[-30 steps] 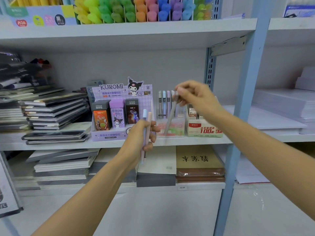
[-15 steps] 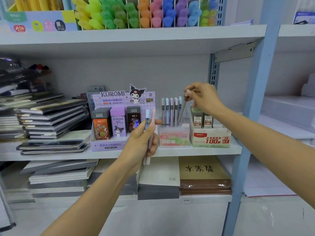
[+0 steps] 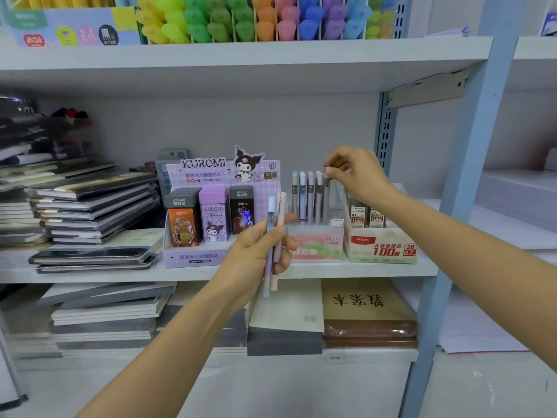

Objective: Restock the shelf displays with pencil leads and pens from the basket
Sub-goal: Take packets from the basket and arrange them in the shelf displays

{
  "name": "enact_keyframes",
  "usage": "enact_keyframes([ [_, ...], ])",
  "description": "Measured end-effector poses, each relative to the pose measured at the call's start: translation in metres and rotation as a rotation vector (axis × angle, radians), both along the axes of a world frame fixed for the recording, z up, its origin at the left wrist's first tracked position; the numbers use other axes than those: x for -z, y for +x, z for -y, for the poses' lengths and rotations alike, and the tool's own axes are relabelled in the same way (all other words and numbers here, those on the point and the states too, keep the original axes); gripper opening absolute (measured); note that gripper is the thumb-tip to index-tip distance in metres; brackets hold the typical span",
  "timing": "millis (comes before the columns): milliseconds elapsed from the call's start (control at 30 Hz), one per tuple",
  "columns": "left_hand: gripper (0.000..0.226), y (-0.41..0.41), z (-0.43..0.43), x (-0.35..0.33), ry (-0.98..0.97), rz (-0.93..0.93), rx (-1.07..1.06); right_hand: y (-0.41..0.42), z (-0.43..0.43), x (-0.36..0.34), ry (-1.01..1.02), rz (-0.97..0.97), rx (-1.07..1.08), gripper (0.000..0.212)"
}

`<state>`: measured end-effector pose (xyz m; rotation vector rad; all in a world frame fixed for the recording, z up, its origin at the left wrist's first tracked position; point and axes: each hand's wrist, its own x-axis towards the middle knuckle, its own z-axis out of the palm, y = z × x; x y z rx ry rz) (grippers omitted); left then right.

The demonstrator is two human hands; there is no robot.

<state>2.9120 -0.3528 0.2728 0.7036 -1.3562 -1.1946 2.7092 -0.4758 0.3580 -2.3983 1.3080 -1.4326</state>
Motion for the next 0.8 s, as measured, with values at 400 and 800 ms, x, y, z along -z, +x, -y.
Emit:
enact_keyframes([
  [400,0.028,0.002,-0.008,-0.003,0.001,0.057,-0.035,0.009,-0.034,-0.006,0.049,0.055,-0.001,0.029],
  [800,0.022,-0.006,-0.026,-0.012,-0.009,0.224,-0.061,0.029,-0.089,0.004,0.429,0.168,-0.65,0.017],
])
